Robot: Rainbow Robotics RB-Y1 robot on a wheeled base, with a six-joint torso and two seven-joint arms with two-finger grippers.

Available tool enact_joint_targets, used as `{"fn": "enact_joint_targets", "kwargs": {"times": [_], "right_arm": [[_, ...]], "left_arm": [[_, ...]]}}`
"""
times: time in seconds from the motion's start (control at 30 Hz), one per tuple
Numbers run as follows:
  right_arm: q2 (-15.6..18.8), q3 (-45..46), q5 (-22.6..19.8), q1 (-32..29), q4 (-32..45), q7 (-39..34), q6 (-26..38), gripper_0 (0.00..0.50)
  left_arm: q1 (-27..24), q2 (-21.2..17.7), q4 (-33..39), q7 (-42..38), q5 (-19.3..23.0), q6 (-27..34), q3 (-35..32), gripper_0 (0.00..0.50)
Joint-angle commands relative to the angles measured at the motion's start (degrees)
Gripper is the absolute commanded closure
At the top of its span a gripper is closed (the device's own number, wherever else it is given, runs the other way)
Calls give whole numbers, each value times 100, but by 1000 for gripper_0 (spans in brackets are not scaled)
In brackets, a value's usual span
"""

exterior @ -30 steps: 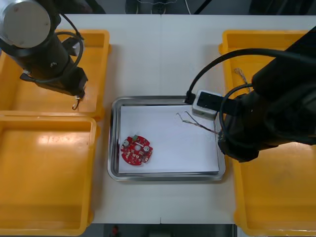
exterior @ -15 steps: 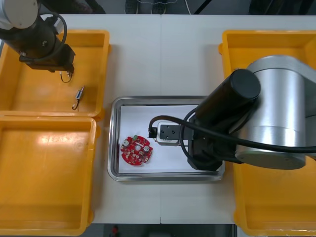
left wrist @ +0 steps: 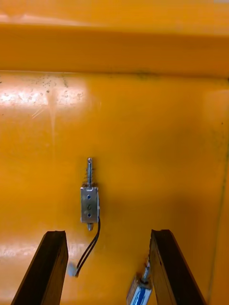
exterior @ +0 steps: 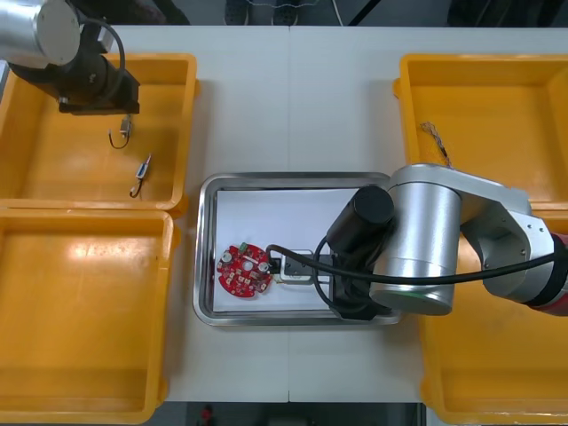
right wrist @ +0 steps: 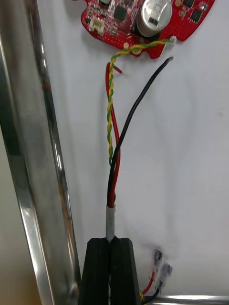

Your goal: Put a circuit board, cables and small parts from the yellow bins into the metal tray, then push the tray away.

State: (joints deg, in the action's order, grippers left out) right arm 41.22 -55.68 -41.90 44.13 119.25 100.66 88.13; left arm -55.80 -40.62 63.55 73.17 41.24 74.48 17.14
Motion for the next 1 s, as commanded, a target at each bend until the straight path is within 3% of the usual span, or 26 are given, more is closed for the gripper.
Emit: {"fn": "enact_joint_targets", "kwargs": {"times": [0.03, 0.27, 0.43, 0.5, 0.6, 0.63, 0.67, 0.8, 1.0], "right_arm": [[-17, -312, 60, 166, -227, 217, -226, 500], [35, -690, 341, 139, -385, 121, -578, 500], [35, -699, 323, 139, -394, 77, -595, 500], [35, -699, 350, 139, -394, 68, -595, 455], [35, -699, 420, 139, -394, 68, -595, 313], [35, -699, 429, 139, -385, 68, -586, 213], [35, -681, 446, 139, -385, 59, -595, 157], [35, -584, 455, 139, -367, 59, -586, 63], [35, -365, 358, 139, -359, 59, -560, 46]], "left_arm": [[-308, 274, -273, 707, -222, -347, -167, 0], [-308, 327, -511, 707, -459, -681, 193, 0], [-308, 335, -730, 813, -538, -865, 229, 0], [-308, 335, -801, 848, -556, -900, 273, 0], [-300, 327, -897, 892, -547, -997, 308, 0], [-300, 327, -924, 901, -538, -1015, 308, 0], [-300, 327, -959, 918, -512, -1024, 308, 0], [-300, 335, -1055, 954, -433, -1094, 378, 0], [-300, 335, -1266, 954, -345, -1305, 624, 0]]}}
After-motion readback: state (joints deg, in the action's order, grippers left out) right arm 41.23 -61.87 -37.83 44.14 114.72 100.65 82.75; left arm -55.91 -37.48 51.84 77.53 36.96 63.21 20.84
